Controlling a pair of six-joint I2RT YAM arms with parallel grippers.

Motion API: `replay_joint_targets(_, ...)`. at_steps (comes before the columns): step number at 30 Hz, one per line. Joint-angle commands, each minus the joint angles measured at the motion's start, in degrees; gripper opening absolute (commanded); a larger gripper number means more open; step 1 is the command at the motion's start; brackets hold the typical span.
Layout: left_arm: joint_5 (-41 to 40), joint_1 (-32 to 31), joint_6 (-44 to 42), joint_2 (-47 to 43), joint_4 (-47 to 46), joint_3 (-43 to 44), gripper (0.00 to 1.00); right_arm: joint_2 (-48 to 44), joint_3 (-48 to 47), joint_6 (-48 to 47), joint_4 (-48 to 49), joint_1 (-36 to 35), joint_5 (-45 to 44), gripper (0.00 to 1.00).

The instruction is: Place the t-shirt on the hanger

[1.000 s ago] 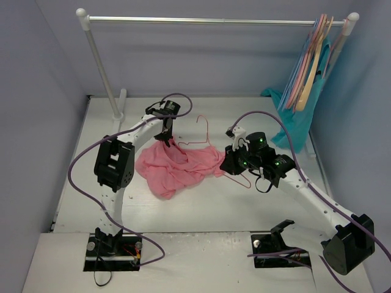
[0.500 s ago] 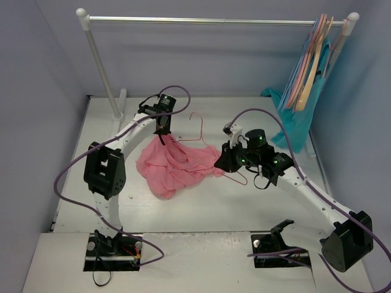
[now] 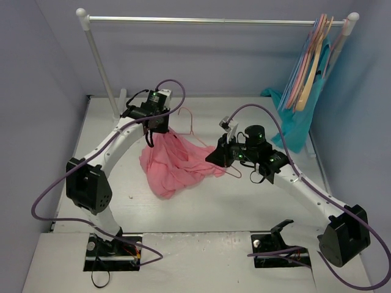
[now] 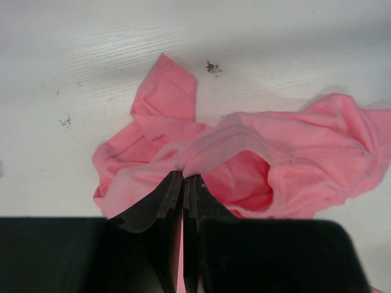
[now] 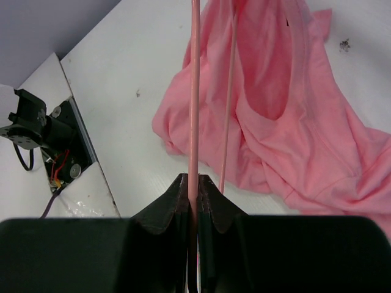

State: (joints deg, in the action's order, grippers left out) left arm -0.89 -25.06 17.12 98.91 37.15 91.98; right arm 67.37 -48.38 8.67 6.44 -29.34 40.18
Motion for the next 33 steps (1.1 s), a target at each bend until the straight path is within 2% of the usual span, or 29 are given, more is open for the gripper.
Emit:
replay_joint_targets(1,5.19,-0.25,-1.66,-6.09,-0.94,3.98,0.02,0.04,-1.27,1.35,11.22,0.08,4.55,0.00)
replay_joint_targets(12,5.90,-0.95,-2.44,-11.90,5.30,18.31,0.03,-0.05,-2.24,6.80,23.87,5.17,7.01,0.00)
replay_joint_targets(18,4.15,-3.67,-3.41,-11.73,11.37,28.42,0.03,2.06,-9.87,4.61,24.50,5.00,7.10,0.00)
replay_joint_targets(23,3.08,-5.17,-3.06,-12.34,9.26,25.18,0.03,2.85,-10.51,3.37,27.64,3.50,6.93,0.00)
replay_joint_targets(30,2.03,-6.23,-1.92,-12.34,6.10,19.12,0.03,1.88,-1.72,5.66,38.03,3.15,4.99,0.00)
replay_joint_targets(33,2.29,-7.28,-1.83,-11.55,5.48,19.46,0.03,2.85,1.88,6.71,44.69,2.45,5.17,0.00)
